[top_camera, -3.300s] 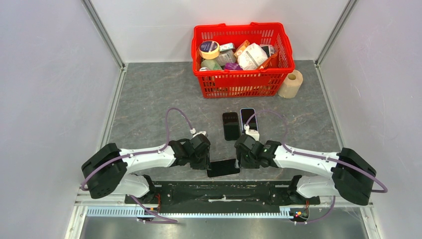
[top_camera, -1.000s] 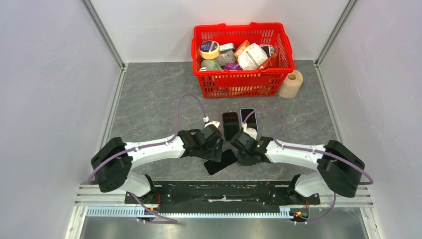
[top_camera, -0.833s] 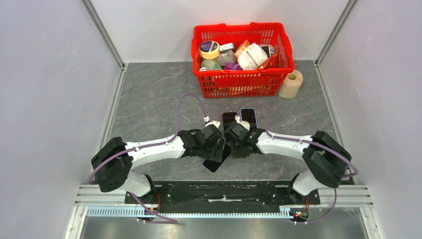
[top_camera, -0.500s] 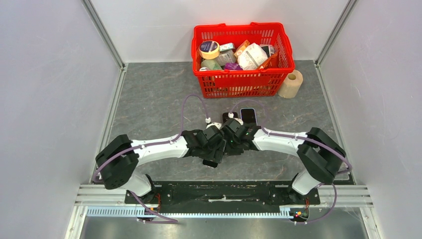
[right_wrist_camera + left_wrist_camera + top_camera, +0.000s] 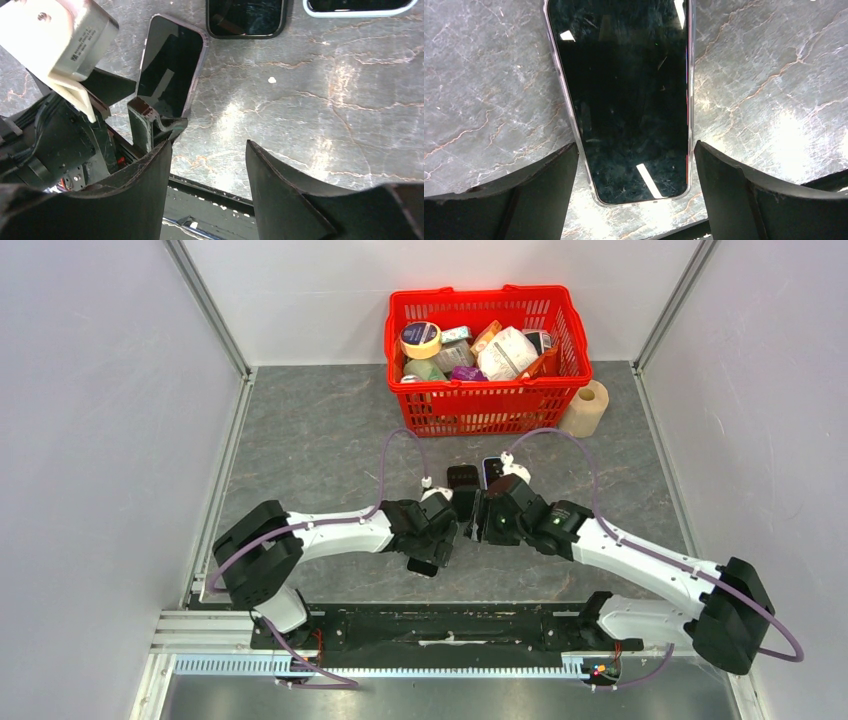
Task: Put the phone into the phone case
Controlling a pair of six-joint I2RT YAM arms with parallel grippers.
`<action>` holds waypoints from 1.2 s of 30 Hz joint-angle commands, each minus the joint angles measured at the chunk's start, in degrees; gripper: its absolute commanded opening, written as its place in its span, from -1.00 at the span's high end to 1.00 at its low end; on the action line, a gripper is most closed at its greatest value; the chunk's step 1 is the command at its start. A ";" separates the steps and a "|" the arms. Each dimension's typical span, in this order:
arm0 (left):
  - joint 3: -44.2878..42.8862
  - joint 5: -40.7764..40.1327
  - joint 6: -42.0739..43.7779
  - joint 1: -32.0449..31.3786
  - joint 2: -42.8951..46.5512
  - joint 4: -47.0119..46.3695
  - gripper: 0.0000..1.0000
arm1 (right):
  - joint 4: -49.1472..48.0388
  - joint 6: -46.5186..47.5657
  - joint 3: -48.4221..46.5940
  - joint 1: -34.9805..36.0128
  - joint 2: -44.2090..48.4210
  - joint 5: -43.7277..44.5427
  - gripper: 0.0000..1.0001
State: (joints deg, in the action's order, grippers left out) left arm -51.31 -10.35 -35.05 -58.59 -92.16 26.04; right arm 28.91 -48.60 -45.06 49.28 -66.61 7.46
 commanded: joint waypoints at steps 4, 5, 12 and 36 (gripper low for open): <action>-2.19 -2.90 2.56 0.05 -4.16 -1.14 -0.84 | 3.36 -0.27 0.94 -0.28 2.26 3.33 -0.28; -2.43 -3.51 2.32 0.05 -4.78 -0.85 -0.81 | 3.35 -0.26 1.02 -0.32 2.35 3.31 -0.29; -3.47 -11.70 -2.60 0.77 -5.42 3.08 0.00 | 4.73 -0.54 1.20 -0.32 4.95 4.68 -0.26; -15.79 -5.12 -2.37 18.55 -14.12 -2.42 0.30 | 8.43 -1.15 2.52 -0.53 10.31 7.29 -0.25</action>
State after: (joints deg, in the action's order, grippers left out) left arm -64.88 -14.90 -38.02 -41.30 -104.14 26.06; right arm 36.97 -48.99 -43.18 48.90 -57.52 12.60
